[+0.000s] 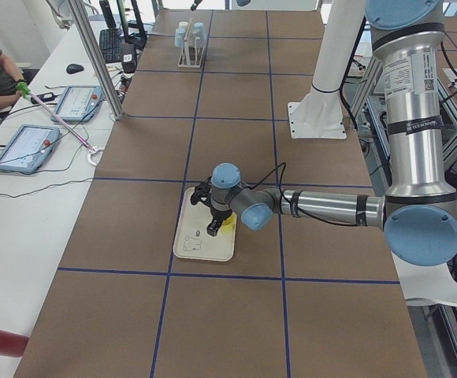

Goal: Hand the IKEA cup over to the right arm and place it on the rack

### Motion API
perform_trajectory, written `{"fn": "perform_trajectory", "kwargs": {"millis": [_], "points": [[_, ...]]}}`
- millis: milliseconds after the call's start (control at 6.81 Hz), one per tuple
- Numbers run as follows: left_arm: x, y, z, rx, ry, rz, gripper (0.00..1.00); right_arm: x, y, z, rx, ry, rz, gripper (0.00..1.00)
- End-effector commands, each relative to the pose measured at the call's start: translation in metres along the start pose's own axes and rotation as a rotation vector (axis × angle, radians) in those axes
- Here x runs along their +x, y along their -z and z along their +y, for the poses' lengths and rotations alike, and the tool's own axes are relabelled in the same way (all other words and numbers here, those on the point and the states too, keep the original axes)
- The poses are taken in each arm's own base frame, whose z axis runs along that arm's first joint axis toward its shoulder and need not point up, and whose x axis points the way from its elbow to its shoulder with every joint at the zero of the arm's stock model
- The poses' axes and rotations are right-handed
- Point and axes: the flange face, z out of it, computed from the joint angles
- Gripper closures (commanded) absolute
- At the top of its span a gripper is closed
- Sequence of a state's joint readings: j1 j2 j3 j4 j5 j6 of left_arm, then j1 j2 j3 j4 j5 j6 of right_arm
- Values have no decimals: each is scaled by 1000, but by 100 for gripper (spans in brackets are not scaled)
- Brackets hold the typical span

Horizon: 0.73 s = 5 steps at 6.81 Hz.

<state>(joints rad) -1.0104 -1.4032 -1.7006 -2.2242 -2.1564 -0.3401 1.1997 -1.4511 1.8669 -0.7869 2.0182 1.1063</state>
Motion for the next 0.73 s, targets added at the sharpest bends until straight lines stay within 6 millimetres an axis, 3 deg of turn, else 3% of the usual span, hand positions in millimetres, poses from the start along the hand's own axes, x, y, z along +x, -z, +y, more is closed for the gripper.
{"fn": "perform_trajectory", "kwargs": {"millis": [0, 294, 588], "points": [[2, 1, 1, 0, -6, 2, 59, -1, 0, 0, 0, 1, -1, 0], [6, 9, 5, 6, -11, 6, 59, -1, -1, -1, 0, 1, -1, 0], [5, 8, 8, 0, -8, 5, 69, 0, -2, -1, -1, 0, 1, 0]]}}
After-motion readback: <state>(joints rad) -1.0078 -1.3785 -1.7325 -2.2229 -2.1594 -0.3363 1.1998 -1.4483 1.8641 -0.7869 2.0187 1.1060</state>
